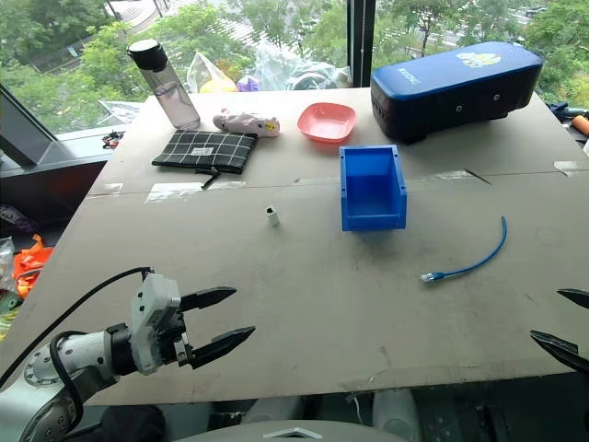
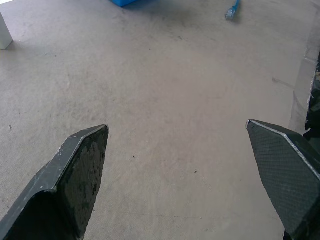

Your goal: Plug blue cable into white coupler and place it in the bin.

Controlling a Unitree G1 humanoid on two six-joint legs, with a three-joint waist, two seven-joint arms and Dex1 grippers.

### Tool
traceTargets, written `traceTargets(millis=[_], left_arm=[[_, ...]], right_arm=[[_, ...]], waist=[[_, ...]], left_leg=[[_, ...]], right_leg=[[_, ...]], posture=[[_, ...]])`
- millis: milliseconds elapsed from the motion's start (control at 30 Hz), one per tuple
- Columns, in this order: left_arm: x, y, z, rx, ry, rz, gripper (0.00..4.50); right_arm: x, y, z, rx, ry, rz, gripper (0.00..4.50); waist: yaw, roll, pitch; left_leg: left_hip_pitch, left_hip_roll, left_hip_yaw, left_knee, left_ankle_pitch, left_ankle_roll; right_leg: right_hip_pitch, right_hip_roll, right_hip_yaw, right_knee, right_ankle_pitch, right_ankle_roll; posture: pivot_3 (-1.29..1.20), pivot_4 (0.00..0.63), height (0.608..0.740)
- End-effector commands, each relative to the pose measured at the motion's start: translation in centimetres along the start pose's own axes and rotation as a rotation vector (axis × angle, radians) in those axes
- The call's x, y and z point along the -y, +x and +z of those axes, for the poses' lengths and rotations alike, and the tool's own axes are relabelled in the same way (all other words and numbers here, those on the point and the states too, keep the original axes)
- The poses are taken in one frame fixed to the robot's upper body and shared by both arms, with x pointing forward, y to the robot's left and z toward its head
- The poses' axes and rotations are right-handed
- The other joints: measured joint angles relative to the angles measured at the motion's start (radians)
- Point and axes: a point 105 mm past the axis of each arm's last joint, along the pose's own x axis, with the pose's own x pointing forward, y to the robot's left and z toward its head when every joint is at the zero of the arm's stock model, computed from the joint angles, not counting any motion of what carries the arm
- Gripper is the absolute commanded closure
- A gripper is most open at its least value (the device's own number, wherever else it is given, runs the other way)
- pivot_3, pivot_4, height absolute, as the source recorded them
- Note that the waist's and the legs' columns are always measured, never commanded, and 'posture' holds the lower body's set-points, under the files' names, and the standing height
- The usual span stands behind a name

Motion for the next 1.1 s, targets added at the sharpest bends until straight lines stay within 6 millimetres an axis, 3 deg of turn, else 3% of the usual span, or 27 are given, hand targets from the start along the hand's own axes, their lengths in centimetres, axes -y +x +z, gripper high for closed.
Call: traceTargets(millis=[33,133,267,400,567,667,900,1033,1100], left_arm=[[0.1,0.3,1.5,0.059,0.021,0.004,0.02],[1.1,1.2,3.3,0.127,-0.004,-0.059,0.02],[2.3,1.9,3.9,0.113,0.046,-0.158,0.02],[3.4,2.6,4.5,0.098,0.109,-0.227,0.02],[4.8,3.0,5.1,0.085,0.152,-0.257,0.02],[5.9,3.1,5.8,0.097,0.163,-0.236,0.0],[7.5,2.8,5.8,0.112,0.142,-0.193,0.0],[6.9,2.5,5.7,0.125,0.123,-0.125,0.0],[5.7,2.3,5.4,0.115,0.12,-0.056,0.0]], right_arm=[[0.8,1.3,2.3,0.048,-0.055,-0.009,0.0],[0.6,5.4,5.4,0.079,-0.096,0.061,0.0],[-0.2,9.7,7.2,0.004,-0.128,0.209,0.0],[-1.3,12.8,6.9,-0.153,-0.184,0.357,0.0],[-1.3,14.8,5.7,-0.29,-0.262,0.486,0.0],[-0.8,15.8,5.0,-0.329,-0.273,0.514,0.86],[-1.1,16.9,4.6,-0.308,-0.307,0.571,4.29],[-2.5,17.2,5.9,-0.251,-0.344,0.612,4.41],[-4.6,18.0,7.8,-0.19,-0.378,0.66,4.41]], waist=[[0.0,0.0,0.0],[-0.01,0.0,0.003],[-0.006,0.002,0.003],[0.006,0.0,0.003],[0.009,-0.001,0.004],[0.004,-0.002,0.004],[-0.002,-0.003,0.003],[-0.003,-0.004,0.002],[-0.006,-0.003,0.003]], left_leg=[[0.0,0.0,0.0,0.0,0.0,0.0],[0.0,0.0,0.001,0.0,0.0,0.0],[0.002,0.002,0.006,0.001,0.002,-0.004],[-0.002,0.002,0.005,0.0,0.003,-0.004],[-0.004,0.002,0.006,0.001,0.003,-0.004],[-0.004,0.002,0.006,0.001,0.002,-0.004],[-0.003,0.003,0.006,0.0,0.002,-0.004],[-0.002,0.004,0.007,0.0,0.002,-0.004],[-0.002,0.004,0.007,0.0,0.002,-0.004]], right_leg=[[0.0,0.0,0.0,0.0,0.0,0.0],[0.0,0.0,0.001,0.0,0.0,0.0],[0.0,0.001,0.003,0.001,0.001,-0.001],[-0.001,0.001,-0.003,-0.002,0.001,-0.001],[-0.002,0.0,-0.003,-0.005,0.001,-0.001],[-0.002,0.0,-0.002,-0.005,0.001,-0.001],[-0.002,0.0,-0.002,-0.004,0.001,-0.002],[-0.001,0.001,-0.002,-0.004,0.001,-0.002],[-0.002,0.001,-0.002,-0.004,0.001,-0.002]], posture=[[0.0,0.15,0.74],[0.0,0.15,0.74],[0.0,0.15,0.74],[0.0,0.15,0.74],[0.0,0.15,0.74],[0.0,0.15,0.74],[0.0,0.15,0.74],[0.0,0.15,0.74],[0.0,0.15,0.74]])
